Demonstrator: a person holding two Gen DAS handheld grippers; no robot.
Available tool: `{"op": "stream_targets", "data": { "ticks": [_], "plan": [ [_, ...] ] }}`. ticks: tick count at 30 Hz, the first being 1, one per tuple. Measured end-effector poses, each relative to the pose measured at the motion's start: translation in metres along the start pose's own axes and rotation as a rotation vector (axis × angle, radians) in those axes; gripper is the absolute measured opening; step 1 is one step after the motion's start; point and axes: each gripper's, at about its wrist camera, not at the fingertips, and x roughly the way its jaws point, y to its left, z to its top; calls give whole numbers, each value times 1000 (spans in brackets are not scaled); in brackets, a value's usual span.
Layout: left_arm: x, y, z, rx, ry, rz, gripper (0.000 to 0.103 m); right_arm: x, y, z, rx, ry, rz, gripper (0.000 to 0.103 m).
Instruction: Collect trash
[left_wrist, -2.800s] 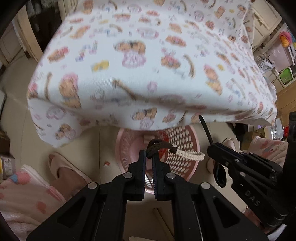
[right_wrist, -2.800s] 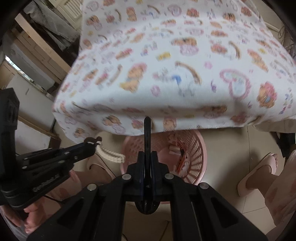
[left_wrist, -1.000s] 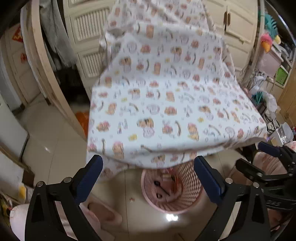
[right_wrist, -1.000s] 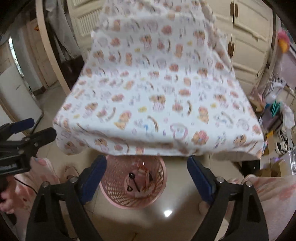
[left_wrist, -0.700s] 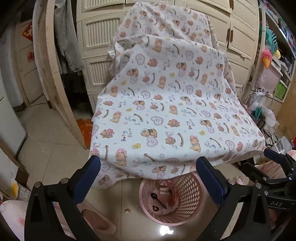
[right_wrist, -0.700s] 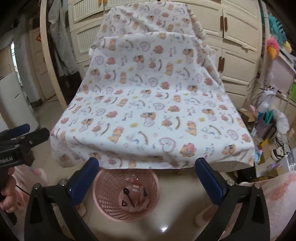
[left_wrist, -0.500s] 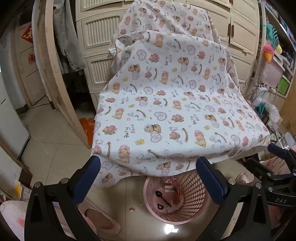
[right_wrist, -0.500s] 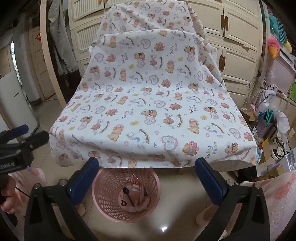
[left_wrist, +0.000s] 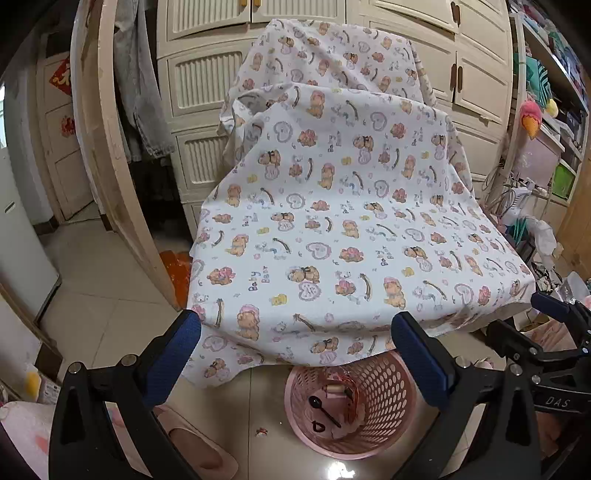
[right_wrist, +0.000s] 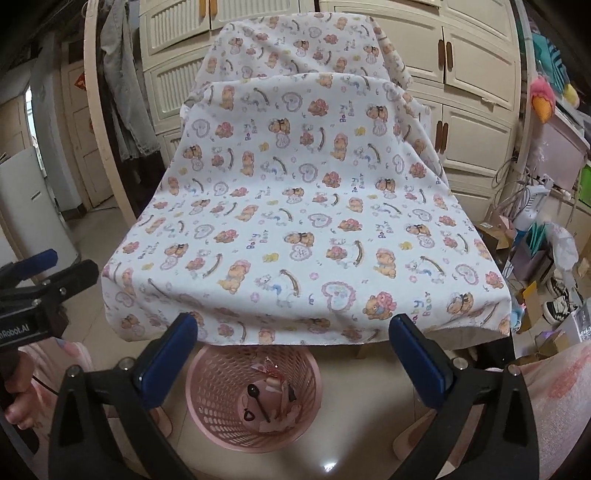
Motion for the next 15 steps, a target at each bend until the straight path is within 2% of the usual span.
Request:
{"op": "stream_targets", "data": {
  "ticks": [15],
  "plan": [
    [2,-1,1,11,-6,23,102,0,-3,0,9,-6,-7,103]
  ]
}}
